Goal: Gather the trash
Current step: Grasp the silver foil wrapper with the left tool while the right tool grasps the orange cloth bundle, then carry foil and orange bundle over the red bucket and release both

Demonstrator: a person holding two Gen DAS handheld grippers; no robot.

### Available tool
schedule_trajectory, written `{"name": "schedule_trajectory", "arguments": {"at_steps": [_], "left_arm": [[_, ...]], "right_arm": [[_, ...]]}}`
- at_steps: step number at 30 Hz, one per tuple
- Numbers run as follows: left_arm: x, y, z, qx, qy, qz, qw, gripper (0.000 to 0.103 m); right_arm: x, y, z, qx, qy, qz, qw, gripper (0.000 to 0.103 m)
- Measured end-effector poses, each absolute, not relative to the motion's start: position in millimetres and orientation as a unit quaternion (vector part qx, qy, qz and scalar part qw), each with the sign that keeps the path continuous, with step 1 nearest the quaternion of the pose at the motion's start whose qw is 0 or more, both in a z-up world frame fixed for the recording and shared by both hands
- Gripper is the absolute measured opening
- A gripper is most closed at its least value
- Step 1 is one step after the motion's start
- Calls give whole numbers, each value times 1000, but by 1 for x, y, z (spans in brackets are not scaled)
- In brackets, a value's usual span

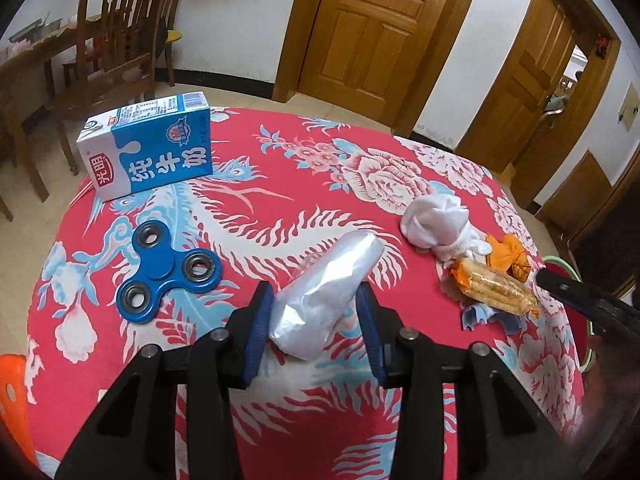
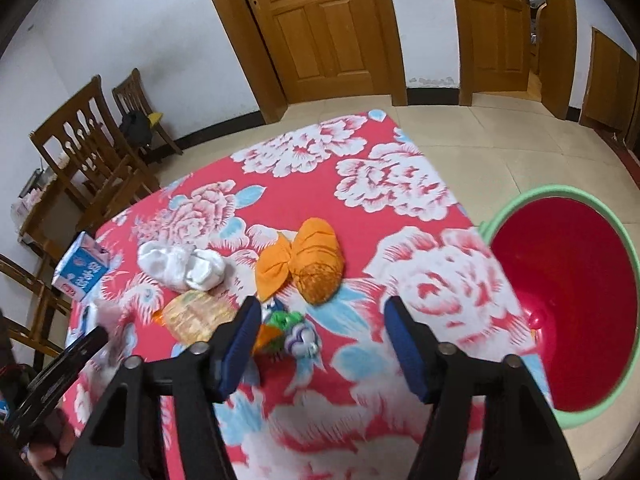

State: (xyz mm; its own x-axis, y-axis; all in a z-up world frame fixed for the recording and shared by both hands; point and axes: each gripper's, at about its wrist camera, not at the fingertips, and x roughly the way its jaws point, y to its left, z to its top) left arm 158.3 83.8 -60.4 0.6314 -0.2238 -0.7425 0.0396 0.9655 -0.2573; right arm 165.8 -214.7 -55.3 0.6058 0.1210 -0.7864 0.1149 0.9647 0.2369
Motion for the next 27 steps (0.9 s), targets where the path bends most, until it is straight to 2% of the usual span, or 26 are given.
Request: {"name": "schedule_trajectory", "arguments": {"at_steps": [10, 14, 19, 27], "left_arm": [[156, 86, -63, -112, 419, -85, 897, 43], [154, 79, -63, -101, 416, -91, 899, 43], [154, 74, -63, -93, 418, -93, 899, 43], [143, 64, -50, -90, 422, -96, 897, 43]], "right_arm": [[194, -197, -71, 110, 451, -11, 885, 49], [196, -194, -72, 90, 449, -13, 889, 31], [190, -195, -67, 95, 443, 8, 891, 26], [148, -206, -30, 110, 402, 28, 909, 26]]}}
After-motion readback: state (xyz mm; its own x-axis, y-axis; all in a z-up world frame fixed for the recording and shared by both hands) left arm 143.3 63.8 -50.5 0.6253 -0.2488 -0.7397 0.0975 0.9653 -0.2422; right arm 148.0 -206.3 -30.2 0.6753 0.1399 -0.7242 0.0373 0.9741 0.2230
